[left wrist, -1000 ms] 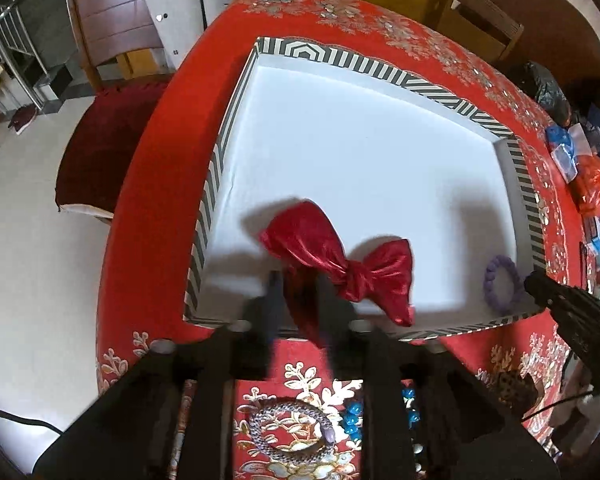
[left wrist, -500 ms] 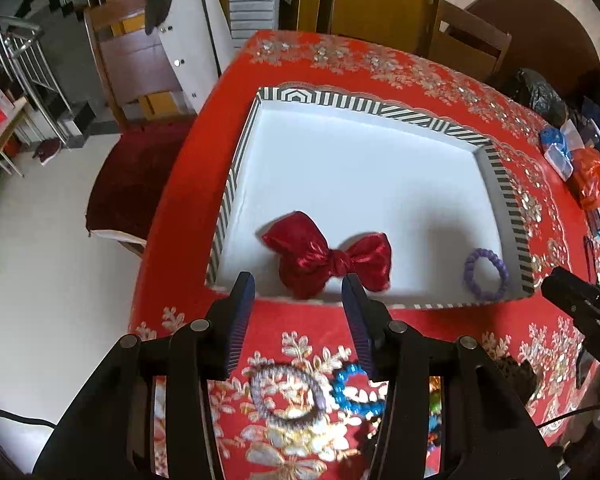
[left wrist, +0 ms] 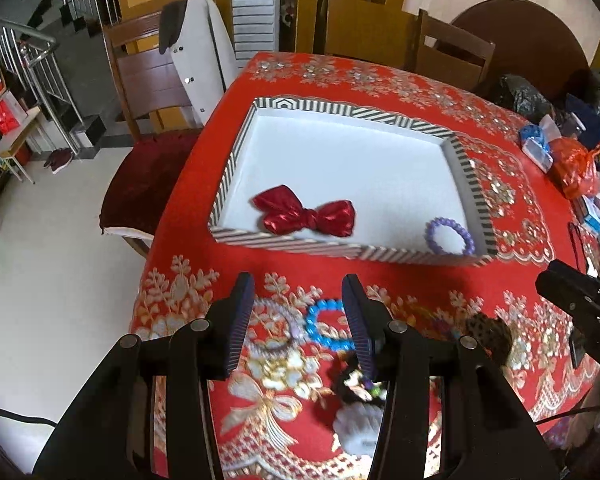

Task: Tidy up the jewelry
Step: 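Move the left gripper to the white fluffy scrunchie while the right approaches the leopard-print bow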

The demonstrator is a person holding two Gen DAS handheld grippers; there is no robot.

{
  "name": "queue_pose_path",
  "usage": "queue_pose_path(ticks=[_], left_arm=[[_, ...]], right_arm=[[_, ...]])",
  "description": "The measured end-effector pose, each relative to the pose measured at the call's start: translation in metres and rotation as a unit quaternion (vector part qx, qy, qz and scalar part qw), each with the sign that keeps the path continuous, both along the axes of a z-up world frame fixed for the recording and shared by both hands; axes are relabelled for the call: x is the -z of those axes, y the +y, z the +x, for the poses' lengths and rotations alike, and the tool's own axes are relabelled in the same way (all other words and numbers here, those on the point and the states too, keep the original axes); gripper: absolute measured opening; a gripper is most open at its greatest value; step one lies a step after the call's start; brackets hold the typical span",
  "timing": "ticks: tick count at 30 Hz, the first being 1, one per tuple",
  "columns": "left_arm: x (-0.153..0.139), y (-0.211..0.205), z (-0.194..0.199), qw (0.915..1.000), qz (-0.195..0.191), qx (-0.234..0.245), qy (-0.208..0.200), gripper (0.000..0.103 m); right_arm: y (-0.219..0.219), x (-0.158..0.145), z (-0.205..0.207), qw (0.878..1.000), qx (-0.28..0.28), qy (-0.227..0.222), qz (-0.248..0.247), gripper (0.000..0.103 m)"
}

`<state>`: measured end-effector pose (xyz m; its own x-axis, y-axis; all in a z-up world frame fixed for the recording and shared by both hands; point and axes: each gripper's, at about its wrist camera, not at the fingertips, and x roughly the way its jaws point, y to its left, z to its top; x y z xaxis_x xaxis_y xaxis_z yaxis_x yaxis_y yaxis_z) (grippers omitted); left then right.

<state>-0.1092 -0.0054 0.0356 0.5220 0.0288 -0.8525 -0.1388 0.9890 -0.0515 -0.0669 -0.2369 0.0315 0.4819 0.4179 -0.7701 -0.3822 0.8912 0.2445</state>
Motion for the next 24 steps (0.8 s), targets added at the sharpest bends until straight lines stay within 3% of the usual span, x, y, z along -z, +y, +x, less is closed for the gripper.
queue_pose_path(ticks=[9,13,24], left_arm=[[-0.004,-0.022,-0.032,0.9999,-0.009,0.013,-0.004,0.050],[-0.003,-0.029,-0.043,0.9997,-0.017,0.020,-0.001,0.051],[0.006,-0.026,-0.075,0.9975,-0.062,0.025,0.024,0.056]], right_arm=[[-0.027,0.002,-0.030,1.000,0.009,-0.003,-0.004,0.050],[-0.041,0.003,-0.042,1.000,0.016,-0.001,-0.005,0.062],[-0.067,0.022,-0.069,0.999,0.023,0.019,-0.017,0.063]])
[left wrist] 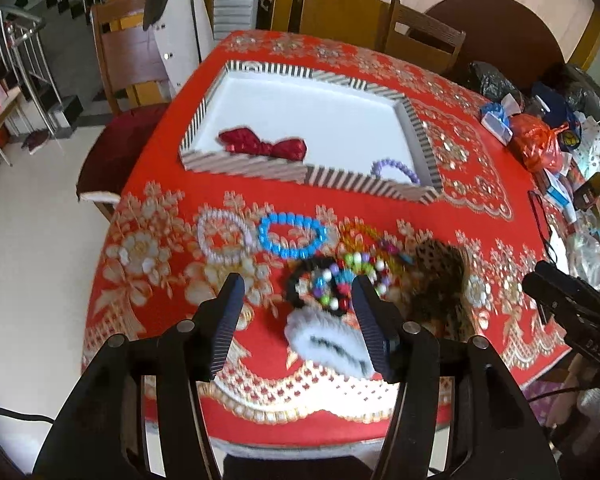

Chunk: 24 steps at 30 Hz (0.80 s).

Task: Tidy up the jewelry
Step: 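Move the left gripper to the white fluffy scrunchie while the right approaches the leopard-print bow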

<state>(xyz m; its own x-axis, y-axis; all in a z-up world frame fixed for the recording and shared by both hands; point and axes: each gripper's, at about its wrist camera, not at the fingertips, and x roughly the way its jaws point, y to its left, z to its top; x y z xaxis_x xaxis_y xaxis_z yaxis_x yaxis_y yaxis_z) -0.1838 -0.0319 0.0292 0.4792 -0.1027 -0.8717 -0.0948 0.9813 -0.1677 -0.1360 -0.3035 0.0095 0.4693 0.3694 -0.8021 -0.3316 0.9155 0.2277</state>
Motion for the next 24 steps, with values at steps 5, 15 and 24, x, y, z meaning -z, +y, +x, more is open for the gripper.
queue_pose_path(ticks=[5,15,24], left_arm=[[0.013,0.000,-0.011,0.9996,-0.016,0.000,0.021,0.056],[0.038,-0.001,-0.016,0.9974,-0.043,-0.006,0.057,0.056],[0.050,-0.004,-0.007,0.9950,-0.070,-0.015,0.070,0.056]], right_arm=[[-0.008,0.025,-0.012,0.999,-0.002,0.030,-0.012,0.063],[0.006,0.054,-0.005,0.998,-0.010,0.053,-0.012,0.063],[0.018,0.056,0.006,0.998,-0.017,0.053,-0.016,0.063]])
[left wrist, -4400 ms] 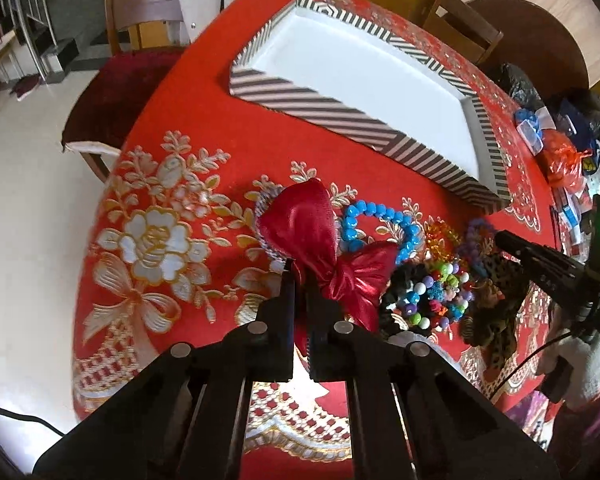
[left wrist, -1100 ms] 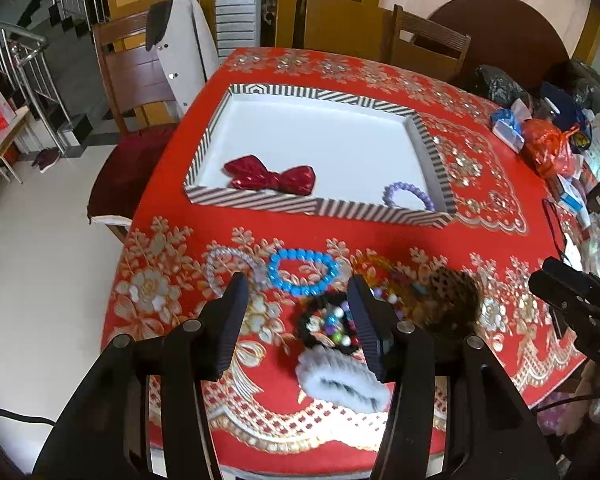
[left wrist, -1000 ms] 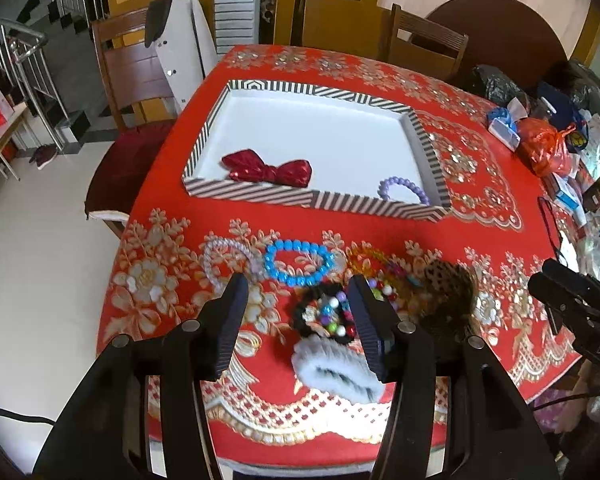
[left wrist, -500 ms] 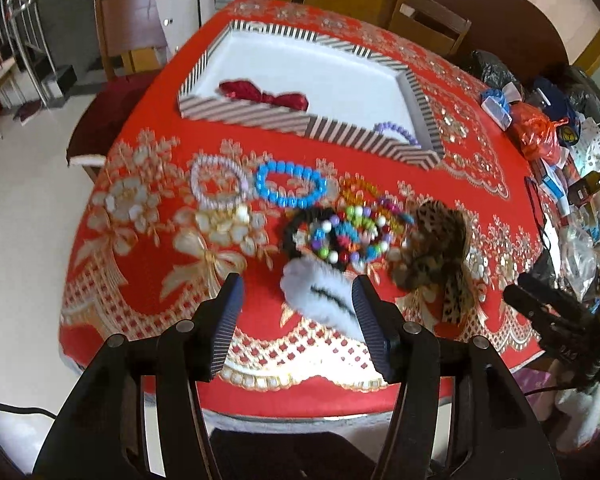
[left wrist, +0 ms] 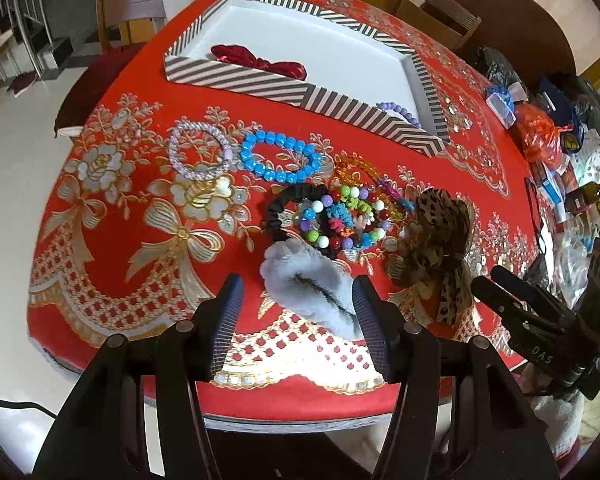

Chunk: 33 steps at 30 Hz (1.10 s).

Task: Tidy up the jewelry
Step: 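Move the left gripper to the white fluffy scrunchie while the right approaches the leopard-print bow, then grasp the white scrunchie with the left gripper while the right grasps the leopard-print bow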

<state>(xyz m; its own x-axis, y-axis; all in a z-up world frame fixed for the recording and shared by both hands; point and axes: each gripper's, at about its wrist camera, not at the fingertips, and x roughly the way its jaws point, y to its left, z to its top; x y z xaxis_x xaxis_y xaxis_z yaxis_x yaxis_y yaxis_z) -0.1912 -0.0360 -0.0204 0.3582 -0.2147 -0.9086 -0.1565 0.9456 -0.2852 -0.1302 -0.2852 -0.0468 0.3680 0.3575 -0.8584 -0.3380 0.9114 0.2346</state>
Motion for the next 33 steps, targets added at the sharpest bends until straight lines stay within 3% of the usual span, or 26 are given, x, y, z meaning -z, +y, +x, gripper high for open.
queue_pose_path(ticks=[12,14,16,19,20,24,27,33], left_arm=[[0.020,-0.007,0.010,0.9996,-0.008,-0.006,0.025,0.056],[0.020,-0.006,0.010,0.9997,-0.006,-0.006,0.024,0.056],[0.021,-0.007,0.010,0.9997,-0.005,-0.005,0.025,0.056],[0.022,-0.008,0.009,0.9998,-0.005,-0.003,0.021,0.056],[0.022,-0.008,0.008,0.9998,-0.008,-0.001,0.019,0.055],[0.022,-0.011,0.007,0.9998,-0.007,0.012,0.012,0.025],[0.016,-0.013,0.005,0.9998,0.000,0.020,-0.001,0.019],[-0.002,-0.010,0.002,0.9991,0.001,0.033,-0.025,0.017]], right_arm=[[0.015,0.016,0.018,1.000,-0.011,-0.010,-0.013,0.063],[0.018,0.020,0.021,1.000,-0.013,-0.009,-0.019,0.054],[0.020,0.024,0.024,1.000,-0.016,-0.004,-0.018,0.037],[0.021,0.026,0.024,1.000,-0.016,-0.003,-0.016,0.022],[0.019,0.025,0.023,1.000,-0.015,-0.001,-0.010,0.021],[0.008,0.019,0.020,1.000,-0.005,0.004,0.012,0.020],[-0.001,0.007,0.017,1.000,0.007,-0.002,0.027,0.020],[-0.010,-0.015,0.013,0.999,0.012,-0.022,0.044,0.020]])
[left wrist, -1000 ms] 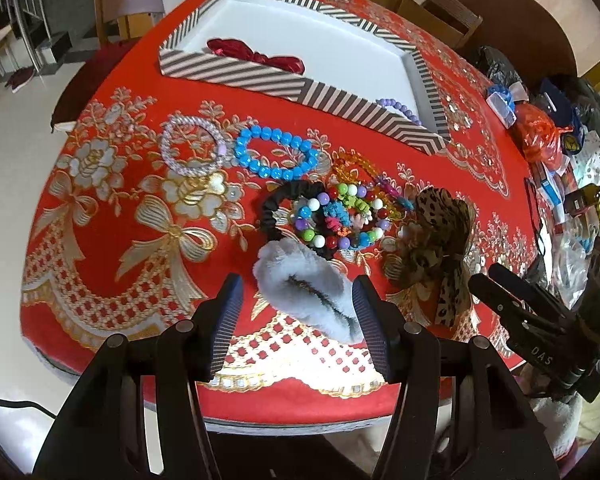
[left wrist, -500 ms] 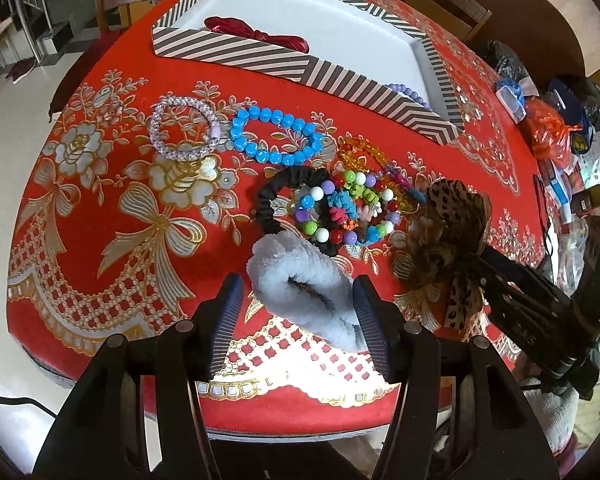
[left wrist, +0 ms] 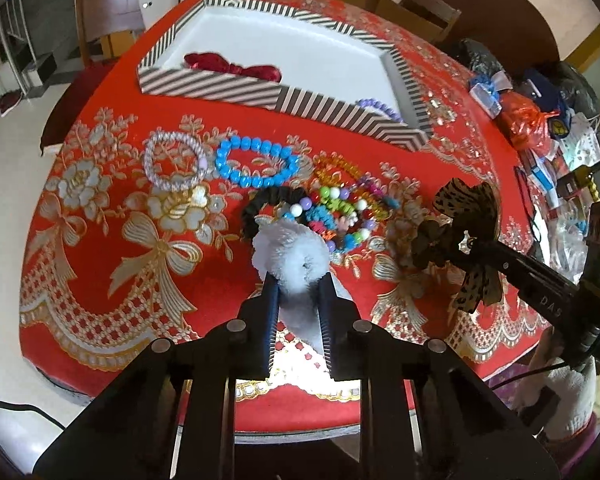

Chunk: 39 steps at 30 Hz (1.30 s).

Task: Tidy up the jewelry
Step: 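Grasp the white scrunchie with the left gripper while the right grasps the leopard-print bow, then carry the white scrunchie and leopard bow into the tray and open both grippers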

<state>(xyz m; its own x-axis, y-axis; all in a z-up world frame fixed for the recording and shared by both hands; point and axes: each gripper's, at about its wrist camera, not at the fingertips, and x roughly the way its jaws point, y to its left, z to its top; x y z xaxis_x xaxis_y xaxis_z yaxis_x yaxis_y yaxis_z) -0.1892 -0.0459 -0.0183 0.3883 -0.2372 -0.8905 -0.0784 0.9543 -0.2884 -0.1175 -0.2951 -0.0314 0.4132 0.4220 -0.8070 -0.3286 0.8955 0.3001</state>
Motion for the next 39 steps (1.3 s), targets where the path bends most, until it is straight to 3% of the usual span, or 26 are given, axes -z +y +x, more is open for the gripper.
queue_pose_path(ticks=[23,39], left_arm=[[-0.043,0.000,0.011,0.9978,0.041,0.010,-0.050,0.017],[-0.070,0.041,0.078,0.9950,0.056,-0.010,-0.082,0.017]], right_arm=[[0.012,-0.031,0.010,0.999,-0.011,-0.027,0.020,0.020],[0.055,-0.046,0.065,0.999,-0.026,-0.039,0.021,0.020]])
